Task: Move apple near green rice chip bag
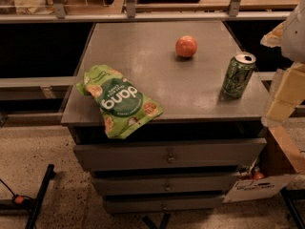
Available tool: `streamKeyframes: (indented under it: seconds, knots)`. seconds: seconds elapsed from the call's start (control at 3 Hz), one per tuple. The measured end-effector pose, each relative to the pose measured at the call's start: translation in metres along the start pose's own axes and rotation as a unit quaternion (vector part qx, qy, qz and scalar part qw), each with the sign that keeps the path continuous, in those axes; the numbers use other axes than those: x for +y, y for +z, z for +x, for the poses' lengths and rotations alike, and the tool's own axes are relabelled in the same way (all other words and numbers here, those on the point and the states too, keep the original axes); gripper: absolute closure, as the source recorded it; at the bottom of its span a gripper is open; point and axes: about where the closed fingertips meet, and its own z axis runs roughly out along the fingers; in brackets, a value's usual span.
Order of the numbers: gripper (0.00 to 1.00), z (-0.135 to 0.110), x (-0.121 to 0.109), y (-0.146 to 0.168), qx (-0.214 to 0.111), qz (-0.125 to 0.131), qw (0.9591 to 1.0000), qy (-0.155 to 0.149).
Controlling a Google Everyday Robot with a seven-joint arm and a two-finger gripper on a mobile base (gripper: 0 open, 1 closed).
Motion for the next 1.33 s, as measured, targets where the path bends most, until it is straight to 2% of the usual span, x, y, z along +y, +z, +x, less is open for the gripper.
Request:
streamKeyframes:
  seconds: [0.33,0.67,1.0,1.33]
  knots:
    - [0.0,-0.005,-0.006,0.0,-0.001,0.008,1.0,-0.004]
    - [0.0,-0.012,-0.038,0.005,-0.008,0.02,0.9998,0.004]
    - [0.0,-0.026,-0.097,0.026,-0.023,0.021,0.9991,0.029]
    - [0.0,-0.061,-0.167,0.042,-0.072,0.045,0.9947,0.059]
